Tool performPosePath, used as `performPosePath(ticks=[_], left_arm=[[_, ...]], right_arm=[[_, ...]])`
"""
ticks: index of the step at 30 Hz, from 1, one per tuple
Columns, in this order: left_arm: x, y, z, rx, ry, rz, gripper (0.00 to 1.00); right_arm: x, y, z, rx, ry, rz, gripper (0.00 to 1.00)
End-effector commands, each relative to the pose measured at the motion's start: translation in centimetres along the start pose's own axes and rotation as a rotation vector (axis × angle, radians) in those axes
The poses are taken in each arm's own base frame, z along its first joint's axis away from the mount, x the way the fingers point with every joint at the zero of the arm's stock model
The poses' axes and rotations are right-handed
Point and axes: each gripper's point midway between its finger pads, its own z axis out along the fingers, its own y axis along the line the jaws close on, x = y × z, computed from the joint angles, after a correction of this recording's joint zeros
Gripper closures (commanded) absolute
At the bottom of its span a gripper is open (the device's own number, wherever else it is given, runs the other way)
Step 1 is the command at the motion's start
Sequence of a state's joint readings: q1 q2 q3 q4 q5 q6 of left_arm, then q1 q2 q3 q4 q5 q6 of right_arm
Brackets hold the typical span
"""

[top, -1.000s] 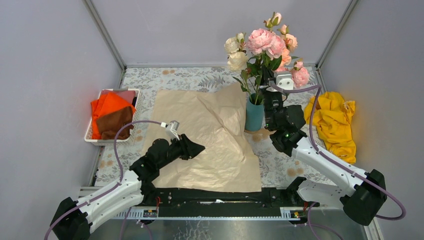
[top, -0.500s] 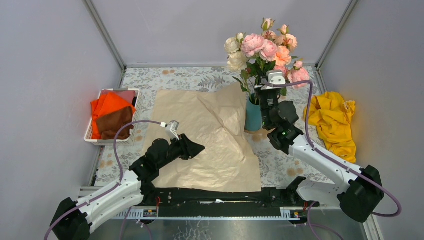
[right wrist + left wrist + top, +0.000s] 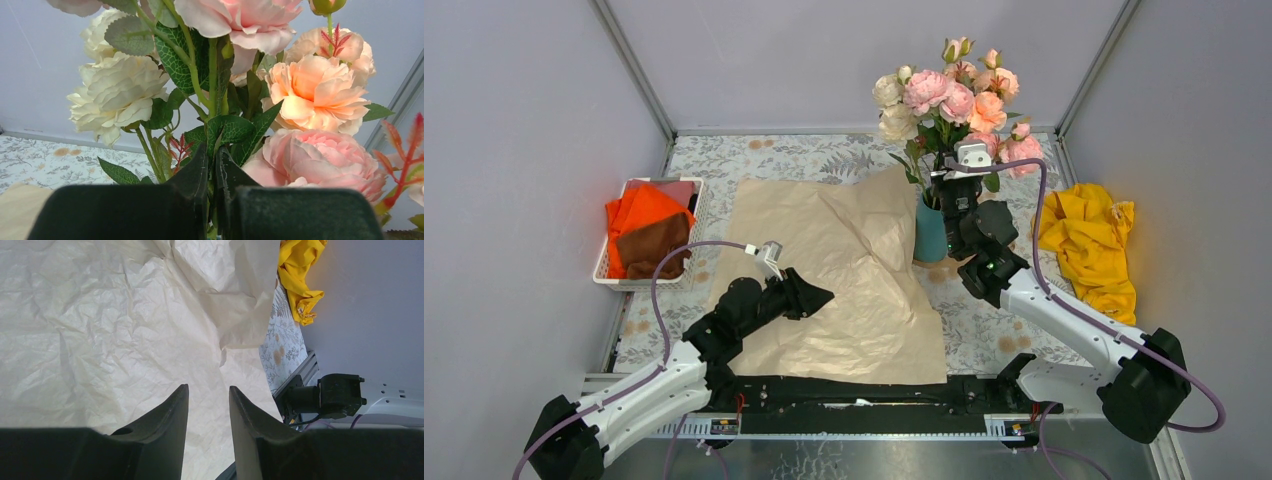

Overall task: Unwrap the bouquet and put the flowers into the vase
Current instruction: Insert the fake flower into the vase.

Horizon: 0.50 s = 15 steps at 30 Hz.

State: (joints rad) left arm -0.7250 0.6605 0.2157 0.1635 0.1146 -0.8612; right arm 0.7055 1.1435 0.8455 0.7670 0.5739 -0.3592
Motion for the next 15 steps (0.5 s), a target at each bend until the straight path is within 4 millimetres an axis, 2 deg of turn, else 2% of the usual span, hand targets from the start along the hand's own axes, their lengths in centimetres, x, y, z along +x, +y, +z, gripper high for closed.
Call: performPosePath(ticks=[1, 13, 15], left_arm=[[-0.6, -0.8, 0.0, 0.041, -0.036, 0.002, 0.58], [-0.5, -0.7, 0.2, 0.042, -0.033, -0.002, 0.58], [-0.5, -0.7, 0.3, 0.042, -0.030, -0.003, 0.58]], right_arm=[[-1.4, -0.5, -0.1, 0.003, -0.042, 0.052, 0.92], [1.1, -0.2, -1.3, -0.017, 0.017, 0.071, 0.84], [1.6, -0.2, -1.5, -0.018, 0.026, 0.071, 0.78]])
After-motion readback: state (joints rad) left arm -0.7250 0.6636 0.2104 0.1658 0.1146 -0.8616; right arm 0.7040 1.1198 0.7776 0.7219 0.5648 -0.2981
